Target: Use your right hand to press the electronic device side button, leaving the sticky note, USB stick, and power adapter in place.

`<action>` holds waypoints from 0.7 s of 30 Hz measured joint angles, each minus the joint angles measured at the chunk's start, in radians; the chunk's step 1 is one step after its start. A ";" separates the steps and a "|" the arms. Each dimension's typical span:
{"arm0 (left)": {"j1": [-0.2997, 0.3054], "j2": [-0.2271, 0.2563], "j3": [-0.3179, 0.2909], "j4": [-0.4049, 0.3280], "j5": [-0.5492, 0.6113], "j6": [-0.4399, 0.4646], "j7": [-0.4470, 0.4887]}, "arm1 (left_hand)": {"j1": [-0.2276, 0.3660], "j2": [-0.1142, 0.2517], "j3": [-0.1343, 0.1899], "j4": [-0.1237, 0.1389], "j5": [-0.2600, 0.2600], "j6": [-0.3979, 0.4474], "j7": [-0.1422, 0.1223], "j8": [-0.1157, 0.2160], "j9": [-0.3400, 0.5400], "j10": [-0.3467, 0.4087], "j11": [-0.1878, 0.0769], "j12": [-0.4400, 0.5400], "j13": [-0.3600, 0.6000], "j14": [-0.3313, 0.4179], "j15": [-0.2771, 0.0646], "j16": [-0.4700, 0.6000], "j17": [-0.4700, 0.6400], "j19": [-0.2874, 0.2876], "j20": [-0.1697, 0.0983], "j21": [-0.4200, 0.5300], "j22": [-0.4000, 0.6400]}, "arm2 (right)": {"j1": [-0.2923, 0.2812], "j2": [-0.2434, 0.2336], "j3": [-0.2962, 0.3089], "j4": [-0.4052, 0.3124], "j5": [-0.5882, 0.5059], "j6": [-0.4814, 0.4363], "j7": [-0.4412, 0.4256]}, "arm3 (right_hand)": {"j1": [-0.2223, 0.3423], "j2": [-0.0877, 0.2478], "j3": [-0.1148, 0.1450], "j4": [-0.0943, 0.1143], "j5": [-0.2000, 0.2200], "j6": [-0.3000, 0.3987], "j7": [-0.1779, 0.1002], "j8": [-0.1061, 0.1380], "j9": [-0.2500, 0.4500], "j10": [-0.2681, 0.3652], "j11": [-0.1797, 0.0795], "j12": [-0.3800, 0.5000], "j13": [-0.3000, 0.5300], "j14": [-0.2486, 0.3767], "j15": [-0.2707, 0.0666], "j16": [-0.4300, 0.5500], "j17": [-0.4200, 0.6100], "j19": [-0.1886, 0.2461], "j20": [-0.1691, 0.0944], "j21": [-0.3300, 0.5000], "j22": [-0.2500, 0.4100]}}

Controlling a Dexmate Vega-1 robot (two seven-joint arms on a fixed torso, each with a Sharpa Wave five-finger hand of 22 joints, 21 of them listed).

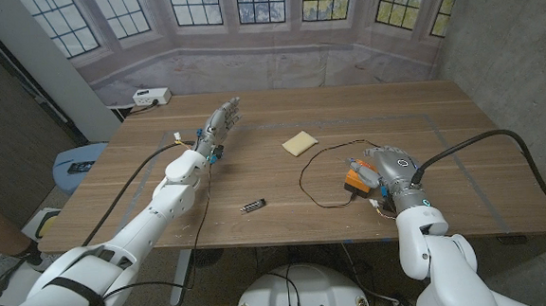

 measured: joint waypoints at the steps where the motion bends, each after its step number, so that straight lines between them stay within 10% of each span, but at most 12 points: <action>1: 0.002 0.001 0.000 -0.003 0.000 0.000 0.000 | 0.000 0.000 0.000 0.000 0.000 0.000 0.000 0.000 0.000 0.000 0.000 0.000 0.000 0.000 0.000 0.000 0.000 0.000 0.000 0.000 0.000 | -0.004 0.010 -0.001 0.004 -0.015 0.001 0.007 | 0.000 0.000 0.000 0.000 0.000 0.002 0.002 0.000 0.000 0.001 -0.001 0.000 0.000 0.000 0.000 0.000 -0.002 0.000 0.000 0.000 0.000; 21: 0.032 0.016 -0.008 -0.037 -0.006 0.000 0.009 | -0.005 -0.005 0.004 -0.004 0.000 0.000 0.000 0.000 0.000 0.000 0.000 0.000 0.000 0.000 0.000 0.000 0.000 0.000 0.000 0.000 0.000 | -0.113 0.145 0.070 0.059 -0.160 0.093 0.091 | 0.013 0.013 0.017 -0.017 0.000 0.004 0.003 0.000 -0.005 0.006 0.004 0.000 0.000 0.006 -0.006 0.000 -0.002 0.000 0.000 0.000 0.000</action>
